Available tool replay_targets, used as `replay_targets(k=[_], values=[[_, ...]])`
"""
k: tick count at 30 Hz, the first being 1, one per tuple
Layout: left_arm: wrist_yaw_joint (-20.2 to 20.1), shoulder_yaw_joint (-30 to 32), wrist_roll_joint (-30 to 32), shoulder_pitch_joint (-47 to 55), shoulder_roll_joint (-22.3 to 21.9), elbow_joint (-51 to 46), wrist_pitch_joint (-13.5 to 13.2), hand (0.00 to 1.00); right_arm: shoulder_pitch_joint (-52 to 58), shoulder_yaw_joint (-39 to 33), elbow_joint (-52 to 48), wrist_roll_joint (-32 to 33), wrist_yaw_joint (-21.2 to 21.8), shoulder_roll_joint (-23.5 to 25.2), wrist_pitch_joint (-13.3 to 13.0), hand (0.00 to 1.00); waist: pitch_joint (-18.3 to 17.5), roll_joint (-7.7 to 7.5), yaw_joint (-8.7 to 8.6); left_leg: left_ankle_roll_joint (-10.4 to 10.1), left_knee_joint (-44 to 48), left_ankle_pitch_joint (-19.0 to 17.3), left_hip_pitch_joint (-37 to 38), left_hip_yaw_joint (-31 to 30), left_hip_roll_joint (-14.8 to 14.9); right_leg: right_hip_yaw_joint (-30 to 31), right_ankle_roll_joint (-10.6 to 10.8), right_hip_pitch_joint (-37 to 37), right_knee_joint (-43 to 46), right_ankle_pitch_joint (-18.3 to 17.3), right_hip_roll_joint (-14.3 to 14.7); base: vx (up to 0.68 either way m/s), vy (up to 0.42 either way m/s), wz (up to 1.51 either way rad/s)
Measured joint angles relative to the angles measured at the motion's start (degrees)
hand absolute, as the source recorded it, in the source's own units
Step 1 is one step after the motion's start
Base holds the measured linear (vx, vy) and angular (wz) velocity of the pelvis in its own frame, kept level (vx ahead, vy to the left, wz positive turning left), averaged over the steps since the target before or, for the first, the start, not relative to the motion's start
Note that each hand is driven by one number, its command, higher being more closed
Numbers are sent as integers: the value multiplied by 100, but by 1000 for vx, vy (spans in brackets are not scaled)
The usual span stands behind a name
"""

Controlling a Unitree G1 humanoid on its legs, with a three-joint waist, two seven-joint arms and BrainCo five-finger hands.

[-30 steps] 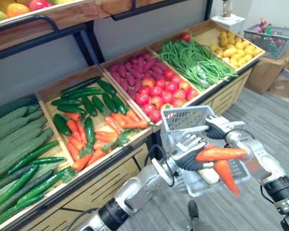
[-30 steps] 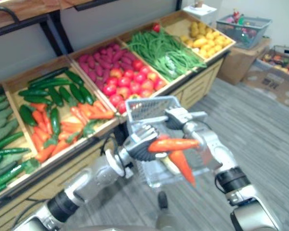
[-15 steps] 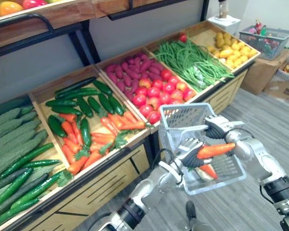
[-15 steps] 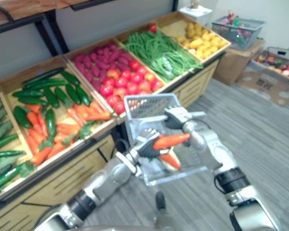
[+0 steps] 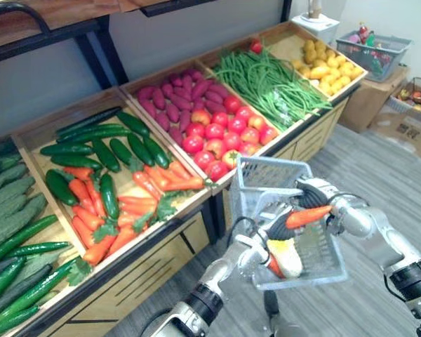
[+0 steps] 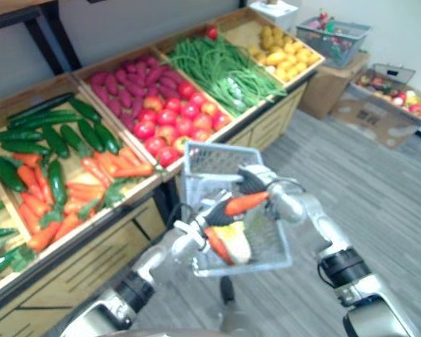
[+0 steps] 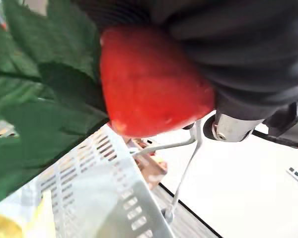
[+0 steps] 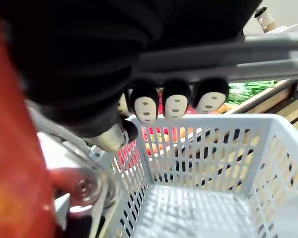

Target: Pick vegetable in the basket

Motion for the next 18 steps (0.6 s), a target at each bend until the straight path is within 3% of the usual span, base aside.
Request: replay_targets(k=[2,3,7,8,9,12,18], values=[[-5,2,27,-12,-18,27,0,100,0,97,-31,69,5,-139,-1,100,12,-20,-29,3,-7,-4,1,1,-1,9,0,-4,-1,0,-7,-39,-37,-1],[-10,2,40,-29,-20,27,0,0,0,110,-53,94,6,-182,-1,100,21,-33,-39,4,-6,-8,-2,8,-2,31,3,-18,-1,2,-7,-44,-40,-5],[-39,6,41,-208,-30,259,6,0,2,117,-182,117,41,-233,-1,100,51,-58,-56,2,12,-14,-6,26,-2,90,9,-40,-5,7,6,-50,-46,-6],[-122,52,67,-266,-45,410,113,0,2,119,-243,160,59,-244,-10,100,60,-50,-60,2,16,-14,-3,31,1,102,9,-40,-5,7,14,-48,-50,-6],[-229,312,128,-309,-115,713,473,0,20,138,-473,168,100,-256,-65,100,87,-46,-92,2,19,-15,2,31,5,121,9,-45,-5,8,24,-47,-50,-7],[-273,625,153,-380,-96,962,943,0,58,462,-796,221,141,-295,-256,100,215,-55,-162,3,32,-15,-6,15,14,127,14,-46,-5,13,29,-54,-56,0],[-370,623,155,-388,-30,971,1018,0,57,458,-793,323,181,-299,-258,100,262,-48,-197,2,21,-16,-11,-3,6,122,16,-51,-6,15,40,-14,-15,0]])
